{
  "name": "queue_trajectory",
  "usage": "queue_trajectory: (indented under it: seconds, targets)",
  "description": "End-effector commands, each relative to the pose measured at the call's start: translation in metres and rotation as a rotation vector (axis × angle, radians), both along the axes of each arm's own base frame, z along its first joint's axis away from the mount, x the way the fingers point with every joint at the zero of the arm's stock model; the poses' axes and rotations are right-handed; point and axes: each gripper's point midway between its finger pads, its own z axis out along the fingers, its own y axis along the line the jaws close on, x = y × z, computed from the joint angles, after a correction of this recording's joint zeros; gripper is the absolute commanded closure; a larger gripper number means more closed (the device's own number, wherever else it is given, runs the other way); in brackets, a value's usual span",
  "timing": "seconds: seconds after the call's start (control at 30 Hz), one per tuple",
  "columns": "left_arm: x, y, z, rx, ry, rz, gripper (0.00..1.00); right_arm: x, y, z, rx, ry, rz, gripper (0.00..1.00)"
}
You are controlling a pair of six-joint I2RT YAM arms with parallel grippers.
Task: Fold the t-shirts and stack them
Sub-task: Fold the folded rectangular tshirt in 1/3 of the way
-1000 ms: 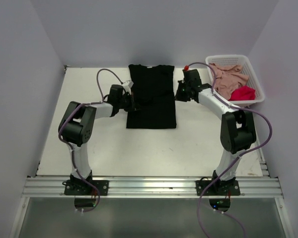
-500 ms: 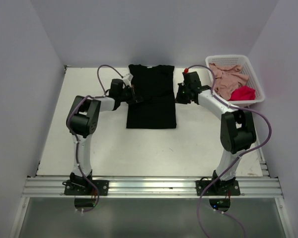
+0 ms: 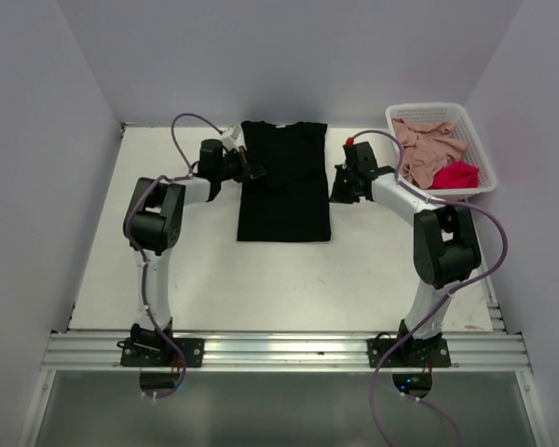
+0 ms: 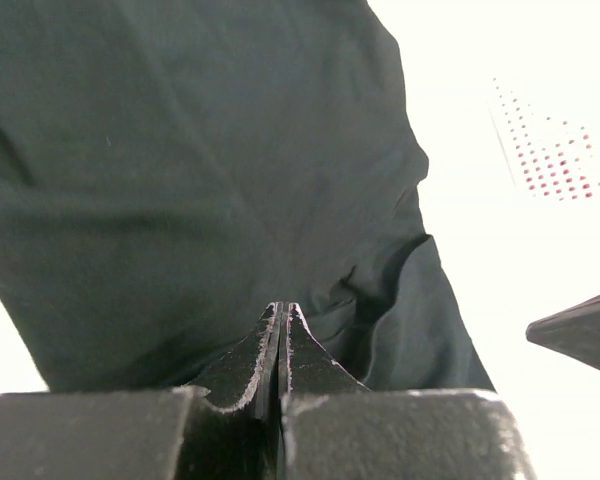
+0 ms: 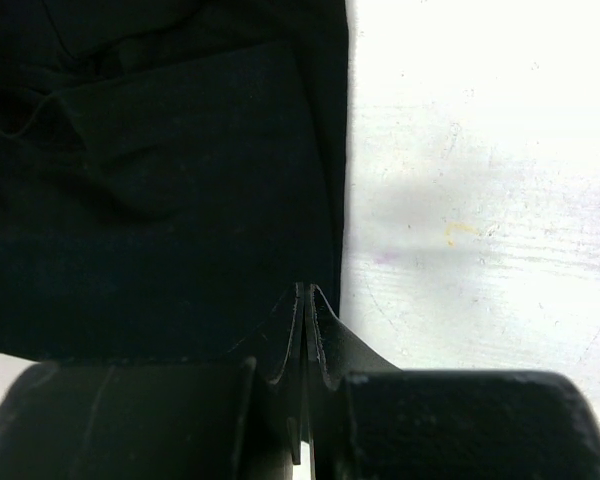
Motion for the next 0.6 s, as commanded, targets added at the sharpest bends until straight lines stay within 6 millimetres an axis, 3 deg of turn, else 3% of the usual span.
queue_trajectory:
  seconds: [0.0, 0.13, 0.23, 0.37, 0.57]
  targets:
    - [0.012, 0.006, 0.060, -0.088, -0.169, -0.009, 1.00, 0.006, -0.002, 0.013, -0.003, -0.058, 0.002, 1.00]
    - [-0.006, 0.009, 0.062, -0.062, -0.154, -0.023, 1.00, 0.004, -0.003, 0.011, -0.006, -0.054, 0.005, 1.00]
    - [-0.039, 0.013, 0.041, -0.060, -0.112, -0.048, 1.00, 0.003, -0.003, 0.008, -0.003, -0.052, 0.005, 1.00]
    - [-0.066, 0.006, 0.023, -0.091, -0.075, -0.143, 1.00, 0.002, 0.000, 0.003, 0.010, -0.042, 0.006, 1.00]
    - [-0.069, -0.007, 0.007, -0.164, -0.039, -0.222, 1.00, -0.001, 0.001, 0.000, 0.016, -0.035, 0.006, 1.00]
